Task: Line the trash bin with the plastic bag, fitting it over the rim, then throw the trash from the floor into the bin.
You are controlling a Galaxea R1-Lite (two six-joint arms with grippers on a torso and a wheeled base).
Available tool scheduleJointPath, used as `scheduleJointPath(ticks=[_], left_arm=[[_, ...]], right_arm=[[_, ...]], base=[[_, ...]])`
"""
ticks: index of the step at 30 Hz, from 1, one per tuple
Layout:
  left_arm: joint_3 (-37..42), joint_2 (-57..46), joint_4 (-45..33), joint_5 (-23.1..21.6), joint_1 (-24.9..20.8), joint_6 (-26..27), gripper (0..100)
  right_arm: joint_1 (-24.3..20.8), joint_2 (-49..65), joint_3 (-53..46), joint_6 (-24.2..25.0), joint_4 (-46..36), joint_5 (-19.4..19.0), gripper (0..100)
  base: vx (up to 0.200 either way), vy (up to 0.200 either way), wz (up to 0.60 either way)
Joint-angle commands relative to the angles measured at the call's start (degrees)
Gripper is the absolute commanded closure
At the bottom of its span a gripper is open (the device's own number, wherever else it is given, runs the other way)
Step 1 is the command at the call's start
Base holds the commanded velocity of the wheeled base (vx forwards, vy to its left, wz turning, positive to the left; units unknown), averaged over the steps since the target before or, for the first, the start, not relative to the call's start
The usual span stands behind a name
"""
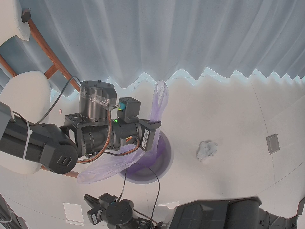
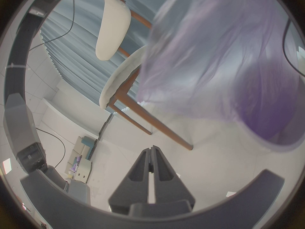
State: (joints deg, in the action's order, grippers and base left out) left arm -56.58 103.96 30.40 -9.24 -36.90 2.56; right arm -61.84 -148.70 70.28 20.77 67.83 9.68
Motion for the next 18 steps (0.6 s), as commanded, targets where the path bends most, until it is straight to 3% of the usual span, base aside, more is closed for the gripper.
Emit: scheduleJointPath(ticks=[1,8,18], left_arm=[[-0.11,0.1,0.01,0.01,-0.01,-0.01,100],[-0.11,0.01,0.01,0.01,0.25,-0.01,100],[-0.38,0.19,0.09,-0.08,0.25,-0.1,100]], right_arm=[[-2.23,-4.58,3.64,1.38,-0.24,1.57,100],[-1.35,-7.57,11.2,5.07,-0.5,5.88,100],[7.26,-6.25,11.46,5.68,-0.59,8.95,100]], base=[[0.0,0.0,0.0],[0.0,0.0,0.0],[0.0,0.0,0.0]])
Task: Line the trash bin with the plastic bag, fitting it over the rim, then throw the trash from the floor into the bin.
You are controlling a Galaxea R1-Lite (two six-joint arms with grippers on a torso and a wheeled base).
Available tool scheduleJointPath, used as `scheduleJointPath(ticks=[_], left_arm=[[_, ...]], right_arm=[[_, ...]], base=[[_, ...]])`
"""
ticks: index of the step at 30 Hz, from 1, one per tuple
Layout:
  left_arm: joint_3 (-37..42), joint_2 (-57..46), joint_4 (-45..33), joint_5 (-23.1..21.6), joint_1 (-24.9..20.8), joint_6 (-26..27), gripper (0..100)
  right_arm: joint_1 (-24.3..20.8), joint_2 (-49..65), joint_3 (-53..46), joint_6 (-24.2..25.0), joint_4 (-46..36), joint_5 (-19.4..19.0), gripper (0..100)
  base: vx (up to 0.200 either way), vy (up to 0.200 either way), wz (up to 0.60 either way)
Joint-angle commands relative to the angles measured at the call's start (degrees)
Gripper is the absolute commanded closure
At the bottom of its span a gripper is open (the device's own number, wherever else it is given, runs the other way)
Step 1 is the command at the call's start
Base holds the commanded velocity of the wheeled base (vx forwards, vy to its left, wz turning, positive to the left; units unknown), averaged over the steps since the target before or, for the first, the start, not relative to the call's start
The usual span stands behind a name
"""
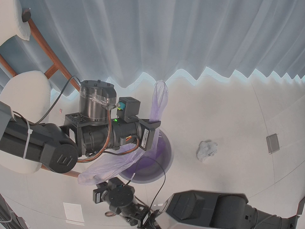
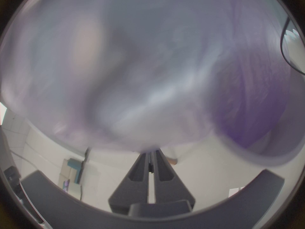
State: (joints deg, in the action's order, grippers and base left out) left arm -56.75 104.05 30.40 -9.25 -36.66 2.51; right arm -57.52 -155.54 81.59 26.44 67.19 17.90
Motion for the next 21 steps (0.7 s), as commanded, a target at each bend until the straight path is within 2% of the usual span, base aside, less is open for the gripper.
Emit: scheduleJointPath(ticks=[1,13,21], left_arm=[[-0.65,0.19,0.01,0.02,0.01,-0.05,100],[-0.38,0.1,0.01,0.11,0.01,-0.75,100],[0.67,-0.07,-0.08,0.82,-0.34,-0.75,100]], right_arm=[[4.87,1.2,0.15,0.01,0.04,0.91,100],[13.39,5.86,-1.26,0.01,0.39,0.91,100],[14.1,8.24,-6.09,-0.07,0.57,1.44,100]], base=[[0.0,0.0,0.0],[0.0,0.0,0.0],[0.0,0.0,0.0]])
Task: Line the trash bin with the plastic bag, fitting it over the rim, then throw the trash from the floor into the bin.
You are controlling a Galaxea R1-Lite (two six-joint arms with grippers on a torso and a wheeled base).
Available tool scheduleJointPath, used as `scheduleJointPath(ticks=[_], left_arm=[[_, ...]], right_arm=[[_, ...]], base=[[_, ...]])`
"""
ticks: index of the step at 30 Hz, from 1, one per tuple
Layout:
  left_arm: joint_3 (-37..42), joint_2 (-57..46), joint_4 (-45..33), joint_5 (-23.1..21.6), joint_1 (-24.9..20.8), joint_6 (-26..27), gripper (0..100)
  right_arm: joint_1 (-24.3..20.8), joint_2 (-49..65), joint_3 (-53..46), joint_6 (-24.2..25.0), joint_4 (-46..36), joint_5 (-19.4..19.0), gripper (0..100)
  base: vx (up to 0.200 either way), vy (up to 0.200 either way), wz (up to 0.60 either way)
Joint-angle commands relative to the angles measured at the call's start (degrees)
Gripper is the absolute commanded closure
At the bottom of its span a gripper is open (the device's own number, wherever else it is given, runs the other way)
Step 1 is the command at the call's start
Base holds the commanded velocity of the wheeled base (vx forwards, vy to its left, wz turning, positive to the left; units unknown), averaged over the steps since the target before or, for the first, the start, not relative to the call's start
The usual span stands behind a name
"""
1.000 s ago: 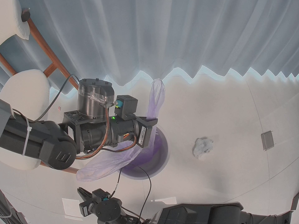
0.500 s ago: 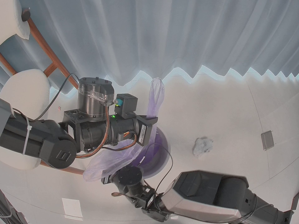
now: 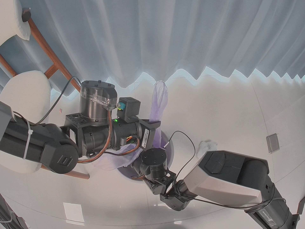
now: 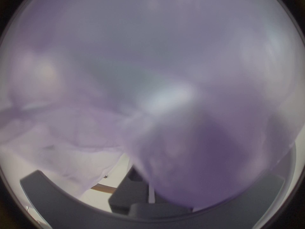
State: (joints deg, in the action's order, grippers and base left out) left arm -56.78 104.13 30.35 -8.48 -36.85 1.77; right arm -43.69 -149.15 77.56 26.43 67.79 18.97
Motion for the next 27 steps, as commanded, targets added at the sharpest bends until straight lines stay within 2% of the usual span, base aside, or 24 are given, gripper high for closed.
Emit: scheduleJointPath(ticks=[1,7,10,12,13,17,22,27], left_arm=[[1.06,-0.25,-0.03,0.14,-0.15,-0.01,100],[3.08,-0.6,0.06,1.63,-0.15,-0.1,100],[2.82,-0.6,-0.03,1.72,-0.06,-0.1,100],[2.82,-0.6,-0.03,1.72,-0.06,-0.1,100],[2.99,-0.6,-0.03,1.72,-0.15,-0.1,100],[2.99,-0.68,-0.47,2.6,-0.41,-0.1,100],[3.17,-0.6,-0.74,3.39,0.29,-0.1,100],[4.05,-0.51,-0.74,4.09,0.64,0.25,100]], right_arm=[[0.54,1.85,-2.23,-0.15,-0.2,0.72,100],[2.38,3.34,-3.55,-0.24,-0.56,1.16,100],[0.19,7.3,-12.52,-0.06,0.06,1.07,100],[0.19,7.3,-12.52,-0.06,0.06,1.07,100],[-2.8,9.93,-19.11,0.03,1.03,1.07,100],[-7.37,16.52,-32.82,0.47,3.58,0.98,100],[-9.83,24.79,-43.1,4.95,3.4,0.98,100],[-10.01,34.02,-53.12,5.65,3.4,0.89,100]], base=[[0.0,0.0,0.0],[0.0,0.0,0.0],[0.0,0.0,0.0],[0.0,0.0,0.0],[0.0,0.0,0.0],[0.0,0.0,0.0],[0.0,0.0,0.0],[0.0,0.0,0.0]])
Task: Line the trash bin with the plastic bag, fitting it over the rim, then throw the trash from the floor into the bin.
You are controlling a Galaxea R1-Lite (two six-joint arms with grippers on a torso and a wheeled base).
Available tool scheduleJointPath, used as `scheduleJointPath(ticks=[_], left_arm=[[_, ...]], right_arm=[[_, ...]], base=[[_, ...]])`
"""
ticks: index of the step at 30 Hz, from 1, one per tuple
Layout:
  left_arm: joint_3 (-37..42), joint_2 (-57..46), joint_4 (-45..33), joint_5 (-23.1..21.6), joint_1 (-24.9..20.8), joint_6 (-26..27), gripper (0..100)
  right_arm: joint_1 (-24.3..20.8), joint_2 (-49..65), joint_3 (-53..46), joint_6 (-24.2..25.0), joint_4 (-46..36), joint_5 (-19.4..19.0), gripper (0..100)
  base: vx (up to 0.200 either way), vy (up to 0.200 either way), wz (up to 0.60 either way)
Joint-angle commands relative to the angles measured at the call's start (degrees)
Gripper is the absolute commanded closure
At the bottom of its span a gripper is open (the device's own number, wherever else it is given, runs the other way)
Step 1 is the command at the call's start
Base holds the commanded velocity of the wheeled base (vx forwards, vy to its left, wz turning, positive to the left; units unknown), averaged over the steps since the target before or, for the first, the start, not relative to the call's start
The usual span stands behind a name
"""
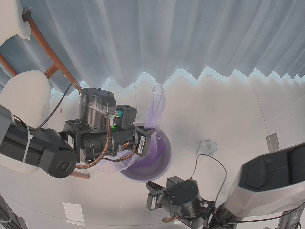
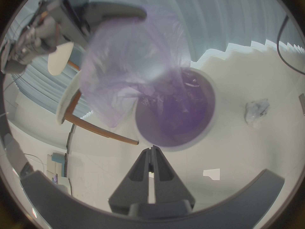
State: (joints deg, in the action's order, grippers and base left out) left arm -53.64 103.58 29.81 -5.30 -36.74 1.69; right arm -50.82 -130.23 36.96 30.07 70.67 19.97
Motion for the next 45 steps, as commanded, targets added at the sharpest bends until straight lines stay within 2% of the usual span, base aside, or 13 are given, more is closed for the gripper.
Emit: scheduleJointPath(ticks=[1,4,8,9,13,14,15,21,27,31,36,45], left_arm=[[1.52,-0.05,-0.19,0.91,0.44,0.41,100],[3.37,-0.22,-0.1,0.82,0.0,0.77,100],[5.39,-0.84,-0.01,0.56,-0.87,2.7,100],[6.62,-0.93,0.08,0.47,-1.23,4.72,100],[9.08,-1.37,0.34,0.29,-1.84,10.79,100],[9.08,-1.37,0.34,0.29,-1.84,10.79,100],[10.92,-1.89,0.52,0.21,-1.93,12.98,100],[13.03,-2.69,0.69,0.38,-2.81,13.69,100],[12.59,-2.25,1.75,0.64,-2.81,13.42,100],[12.59,-2.25,1.92,0.82,-2.81,13.33,100],[12.77,-2.6,1.92,0.82,-2.72,13.25,100],[12.95,-2.6,2.01,0.82,-2.37,13.25,100]], right_arm=[[-2.7,17.56,-14.64,2.18,0.52,-0.19,100],[-1.03,23.27,-18.15,4.12,0.43,-0.1,100],[4.94,28.98,-18.77,6.58,0.08,-0.1,100],[6.97,29.95,-18.86,7.72,0.0,-0.1,100],[7.84,30.48,-18.07,9.21,-0.18,-0.1,100],[7.84,30.48,-18.07,9.21,-0.18,-0.1,100],[8.55,29.69,-17.63,9.48,-0.88,-0.1,0],[11.54,27.58,-10.07,14.05,-3.52,-0.02,0],[12.59,28.89,-1.45,16.16,-20.31,-0.02,0],[14.0,29.33,1.71,18.0,-27.78,-0.02,0],[16.37,28.37,3.64,18.44,-29.62,-0.1,0],[16.81,24.41,7.07,18.27,-29.8,-0.1,0]], base=[[0.0,0.0,0.0],[0.0,0.0,0.0],[0.0,0.0,0.0],[0.0,0.0,0.0],[0.0,0.0,0.0],[0.0,0.0,0.0],[0.0,0.0,0.0],[0.0,0.0,0.0],[0.0,0.0,0.0],[0.0,0.0,0.0],[0.0,0.0,0.0],[0.0,0.0,0.0]])
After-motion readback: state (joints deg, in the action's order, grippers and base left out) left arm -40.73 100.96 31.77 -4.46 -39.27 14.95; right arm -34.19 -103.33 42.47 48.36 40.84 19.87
